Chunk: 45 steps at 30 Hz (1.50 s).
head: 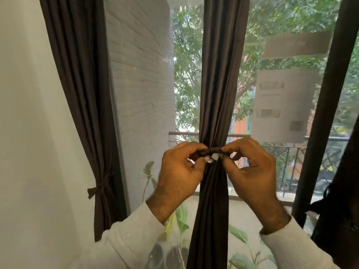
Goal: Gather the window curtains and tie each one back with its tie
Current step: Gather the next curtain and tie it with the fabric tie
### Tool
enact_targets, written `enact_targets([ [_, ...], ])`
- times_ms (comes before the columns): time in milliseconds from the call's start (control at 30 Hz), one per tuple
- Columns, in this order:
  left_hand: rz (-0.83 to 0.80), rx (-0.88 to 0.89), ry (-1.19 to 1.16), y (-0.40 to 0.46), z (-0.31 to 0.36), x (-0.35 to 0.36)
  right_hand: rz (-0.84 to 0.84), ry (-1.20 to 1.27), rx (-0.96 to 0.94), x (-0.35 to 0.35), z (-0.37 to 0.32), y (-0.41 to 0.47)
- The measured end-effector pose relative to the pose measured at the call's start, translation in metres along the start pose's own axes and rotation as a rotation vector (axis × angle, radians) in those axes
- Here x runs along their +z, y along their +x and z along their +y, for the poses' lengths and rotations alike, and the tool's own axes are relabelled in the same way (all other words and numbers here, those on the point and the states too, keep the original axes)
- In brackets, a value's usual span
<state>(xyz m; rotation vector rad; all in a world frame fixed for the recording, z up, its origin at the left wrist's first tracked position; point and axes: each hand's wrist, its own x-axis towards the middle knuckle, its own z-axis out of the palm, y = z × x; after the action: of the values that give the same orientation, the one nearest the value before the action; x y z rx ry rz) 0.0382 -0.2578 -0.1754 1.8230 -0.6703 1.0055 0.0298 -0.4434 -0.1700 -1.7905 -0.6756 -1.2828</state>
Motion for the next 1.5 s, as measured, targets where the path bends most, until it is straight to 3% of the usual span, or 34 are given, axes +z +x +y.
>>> enact_targets([
  [233,-0.017,-0.005,-0.278,0.021,-0.016,-0.006,-0.004,0.210,0.257,0.007,0.000,-0.002],
  [400,-0.149,-0.080,-0.632,0.030,-0.028,-0.007,0.100,-0.007,0.278,0.022,0.003,-0.009],
  [533,-0.204,-0.202,-0.972,0.035,-0.045,-0.017,0.309,0.428,0.514,0.025,0.000,-0.009],
  [600,-0.213,-0.265,-1.094,0.036,-0.045,-0.016,0.349,0.444,0.526,0.031,-0.007,-0.011],
  [667,-0.149,-0.234,-1.011,0.040,-0.037,-0.012,0.378,0.296,0.451,0.040,-0.016,-0.016],
  [733,-0.051,-0.052,-0.801,0.042,-0.023,-0.015,0.399,0.016,0.322,0.049,-0.027,-0.023],
  [833,0.030,0.501,-0.307,0.041,-0.010,-0.029,0.403,-0.349,0.140,0.063,-0.036,-0.029],
  [900,0.003,0.794,-0.061,0.040,-0.009,-0.029,0.395,-0.313,0.089,0.071,-0.038,-0.028],
  [933,-0.048,0.810,-0.045,0.041,-0.011,-0.026,0.401,-0.269,0.100,0.073,-0.038,-0.026],
  [1000,-0.113,0.620,-0.151,0.050,-0.017,-0.018,0.451,-0.184,0.184,0.075,-0.039,-0.027],
  [1067,-0.070,0.407,-0.202,0.065,-0.019,-0.015,0.497,0.012,0.292,0.074,-0.040,-0.032],
  [1200,-0.155,0.186,-0.326,0.089,-0.016,-0.012,0.541,0.215,0.303,0.070,-0.040,-0.038],
  [1500,-0.360,0.419,0.080,0.101,0.005,-0.005,0.275,0.035,0.082,0.013,-0.015,-0.004],
])
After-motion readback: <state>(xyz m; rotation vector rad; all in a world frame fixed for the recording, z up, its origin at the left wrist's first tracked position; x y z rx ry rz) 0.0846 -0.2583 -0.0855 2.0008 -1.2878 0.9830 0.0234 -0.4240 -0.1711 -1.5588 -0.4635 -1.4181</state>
